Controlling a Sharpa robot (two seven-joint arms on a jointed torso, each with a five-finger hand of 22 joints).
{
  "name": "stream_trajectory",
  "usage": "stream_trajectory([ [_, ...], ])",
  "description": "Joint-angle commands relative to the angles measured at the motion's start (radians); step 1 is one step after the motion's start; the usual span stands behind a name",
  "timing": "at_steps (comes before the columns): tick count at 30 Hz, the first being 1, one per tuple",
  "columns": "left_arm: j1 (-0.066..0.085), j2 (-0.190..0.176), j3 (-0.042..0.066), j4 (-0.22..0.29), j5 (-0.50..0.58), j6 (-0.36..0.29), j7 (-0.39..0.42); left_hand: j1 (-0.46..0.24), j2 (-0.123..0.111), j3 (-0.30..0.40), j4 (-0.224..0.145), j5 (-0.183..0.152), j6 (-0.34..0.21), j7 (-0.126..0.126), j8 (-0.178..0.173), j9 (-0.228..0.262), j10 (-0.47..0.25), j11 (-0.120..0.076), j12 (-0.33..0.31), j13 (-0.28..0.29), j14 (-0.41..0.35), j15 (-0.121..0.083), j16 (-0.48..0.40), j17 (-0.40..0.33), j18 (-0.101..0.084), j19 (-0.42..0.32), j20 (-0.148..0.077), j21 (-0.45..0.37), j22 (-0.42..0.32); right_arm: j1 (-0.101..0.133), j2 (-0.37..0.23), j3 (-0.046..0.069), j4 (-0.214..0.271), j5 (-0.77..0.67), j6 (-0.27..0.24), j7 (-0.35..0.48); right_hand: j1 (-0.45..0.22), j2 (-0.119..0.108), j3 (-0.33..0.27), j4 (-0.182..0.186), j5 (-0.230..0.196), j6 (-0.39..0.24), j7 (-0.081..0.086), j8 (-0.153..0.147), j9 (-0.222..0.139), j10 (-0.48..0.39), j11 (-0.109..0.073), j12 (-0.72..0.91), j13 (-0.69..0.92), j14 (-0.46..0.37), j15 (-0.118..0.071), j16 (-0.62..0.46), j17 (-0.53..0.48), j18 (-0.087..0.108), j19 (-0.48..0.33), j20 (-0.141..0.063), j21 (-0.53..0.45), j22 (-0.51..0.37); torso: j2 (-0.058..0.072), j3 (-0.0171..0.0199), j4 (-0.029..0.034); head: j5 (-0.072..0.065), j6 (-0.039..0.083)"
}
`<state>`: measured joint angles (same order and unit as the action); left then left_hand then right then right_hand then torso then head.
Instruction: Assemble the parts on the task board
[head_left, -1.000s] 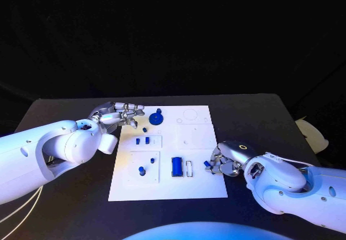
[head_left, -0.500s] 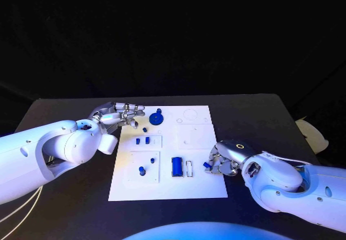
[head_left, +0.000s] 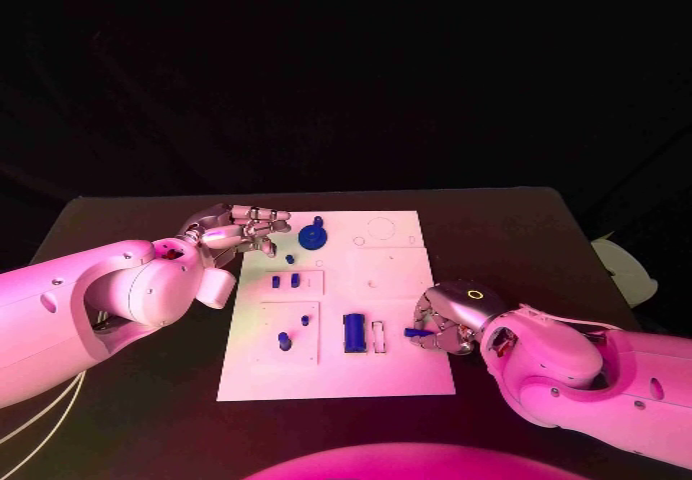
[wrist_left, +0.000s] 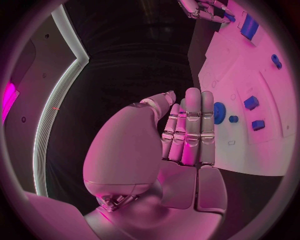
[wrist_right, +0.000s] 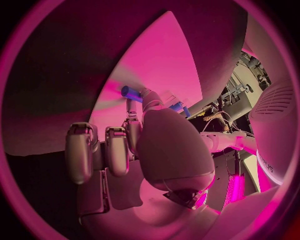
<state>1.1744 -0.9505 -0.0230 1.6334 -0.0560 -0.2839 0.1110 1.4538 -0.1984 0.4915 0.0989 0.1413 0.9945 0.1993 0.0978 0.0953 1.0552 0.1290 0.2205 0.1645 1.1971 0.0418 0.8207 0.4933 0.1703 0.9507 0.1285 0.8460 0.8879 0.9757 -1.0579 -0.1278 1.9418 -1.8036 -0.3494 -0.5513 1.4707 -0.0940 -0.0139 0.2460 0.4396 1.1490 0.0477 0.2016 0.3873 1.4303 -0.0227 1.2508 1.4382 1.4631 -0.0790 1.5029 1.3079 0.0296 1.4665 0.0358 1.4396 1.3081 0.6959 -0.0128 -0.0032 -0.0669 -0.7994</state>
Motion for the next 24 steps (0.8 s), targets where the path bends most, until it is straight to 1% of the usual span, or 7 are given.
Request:
stream_trajectory([
  [1, 0.001, 0.001, 0.0, 0.003, 0.0, 0.02, 0.001, -0.004, 0.008, -0.005, 0.0, 0.002, -0.008, 0.001, 0.005, -0.001, -0.006, -0.003, 0.002, 0.0, 0.003, -0.001, -0.002, -0.001, 0.014, 0.001, 0.005, -0.003, -0.001, -0.01, -0.003, -0.009, -0.005, 0.01, 0.023, -0.038, 0.033, 0.03, 0.021, 0.014, 0.021, 0.007, -0.003, 0.006, 0.002, 0.007, -0.006, 0.007, -0.093, 0.081, -0.008, -0.001, 0.134, -0.004, 0.054, -0.009, 0.01, 0.229, 0.0, 0.0001, -0.0001, 0.001, 0.001],
  [3, 0.001, 0.001, 0.0, 0.003, 0.0, 0.021, 0.001, -0.004, 0.008, -0.005, 0.0, 0.002, -0.008, 0.001, 0.005, -0.001, -0.006, -0.003, 0.002, 0.0, 0.003, -0.001, -0.002, -0.001, 0.014, 0.001, 0.005, -0.003, -0.001, -0.01, -0.004, -0.009, 0.003, 0.025, 0.001, -0.039, 0.027, 0.021, 0.037, 0.024, 0.038, 0.006, -0.003, 0.009, 0.003, 0.009, -0.008, 0.009, -0.091, 0.081, -0.008, 0.001, 0.137, -0.005, 0.056, -0.009, 0.014, 0.23, 0.001, -0.0003, -0.0003, 0.001, 0.002],
  [6, 0.001, 0.001, 0.0, 0.004, 0.0, 0.021, 0.001, -0.004, 0.008, -0.005, 0.0, 0.002, -0.008, 0.001, 0.005, -0.001, -0.006, -0.003, 0.002, 0.0, 0.003, -0.001, -0.002, -0.001, 0.014, 0.001, 0.005, -0.003, -0.001, -0.007, -0.005, -0.009, 0.015, 0.047, -0.03, -0.039, 0.022, 0.014, 0.053, 0.032, 0.051, 0.005, -0.004, 0.011, 0.005, 0.011, -0.007, 0.011, -0.089, 0.082, -0.009, 0.002, 0.14, -0.006, 0.058, -0.01, 0.018, 0.232, 0.001, -0.0008, -0.0003, 0.002, 0.001],
  [12, 0.001, 0.001, 0.0, 0.004, 0.0, 0.021, 0.001, -0.004, 0.008, -0.005, 0.0, 0.002, -0.008, 0.001, 0.005, -0.001, -0.006, -0.003, 0.002, 0.0, 0.003, -0.001, -0.002, -0.001, 0.014, 0.001, 0.005, -0.003, -0.001, 0.0, -0.001, -0.007, 0.039, 0.104, -0.105, -0.036, 0.011, 0.006, 0.066, 0.04, 0.062, 0.004, -0.004, 0.014, 0.007, 0.012, -0.007, 0.012, -0.088, 0.082, -0.009, 0.004, 0.142, -0.007, 0.059, -0.01, 0.022, 0.233, 0.0, -0.0006, 0.0001, 0.003, 0.002],
  [14, 0.001, 0.001, 0.0, 0.005, 0.0, 0.021, 0.001, -0.004, 0.008, -0.005, 0.0, 0.002, -0.008, 0.001, 0.005, -0.001, -0.006, -0.003, 0.002, 0.0, 0.003, -0.001, -0.002, -0.001, 0.014, 0.001, 0.005, -0.003, -0.001, 0.004, 0.0, -0.007, 0.045, 0.149, -0.125, -0.034, -0.006, 0.002, 0.072, 0.044, 0.061, 0.005, -0.003, 0.016, 0.008, 0.015, -0.006, 0.016, -0.085, 0.083, -0.009, 0.006, 0.146, -0.008, 0.061, -0.009, 0.027, 0.234, 0.0, -0.0006, 0.0001, 0.004, 0.002],
  [18, 0.001, 0.0, 0.0, 0.007, 0.0, 0.021, 0.001, -0.004, 0.008, -0.005, 0.0, 0.002, -0.008, 0.001, 0.005, -0.001, -0.006, -0.003, 0.002, 0.0, 0.003, -0.001, -0.002, -0.001, 0.014, 0.001, 0.005, -0.003, -0.001, 0.01, 0.007, -0.007, 0.046, 0.221, -0.15, -0.03, -0.043, -0.002, 0.085, 0.045, 0.063, 0.005, -0.004, 0.019, 0.009, 0.019, -0.007, 0.022, -0.081, 0.084, -0.008, 0.008, 0.15, -0.009, 0.064, -0.009, 0.033, 0.236, 0.001, -0.001, 0.0004, 0.003, 0.002],
  [24, 0.001, 0.0, 0.0, 0.01, 0.0, 0.021, 0.001, -0.004, 0.008, -0.005, 0.0, 0.002, -0.008, 0.001, 0.005, -0.001, -0.006, -0.003, 0.002, 0.0, 0.003, -0.001, -0.002, -0.001, 0.014, 0.001, 0.005, -0.003, -0.001, 0.013, 0.032, -0.007, 0.038, 0.322, -0.176, -0.027, -0.074, -0.008, 0.097, 0.046, 0.063, 0.006, -0.005, 0.022, 0.011, 0.023, -0.007, 0.028, -0.075, 0.085, -0.009, 0.01, 0.154, -0.01, 0.066, -0.01, 0.038, 0.237, 0.001, -0.0011, 0.0012, 0.002, -0.001],
])
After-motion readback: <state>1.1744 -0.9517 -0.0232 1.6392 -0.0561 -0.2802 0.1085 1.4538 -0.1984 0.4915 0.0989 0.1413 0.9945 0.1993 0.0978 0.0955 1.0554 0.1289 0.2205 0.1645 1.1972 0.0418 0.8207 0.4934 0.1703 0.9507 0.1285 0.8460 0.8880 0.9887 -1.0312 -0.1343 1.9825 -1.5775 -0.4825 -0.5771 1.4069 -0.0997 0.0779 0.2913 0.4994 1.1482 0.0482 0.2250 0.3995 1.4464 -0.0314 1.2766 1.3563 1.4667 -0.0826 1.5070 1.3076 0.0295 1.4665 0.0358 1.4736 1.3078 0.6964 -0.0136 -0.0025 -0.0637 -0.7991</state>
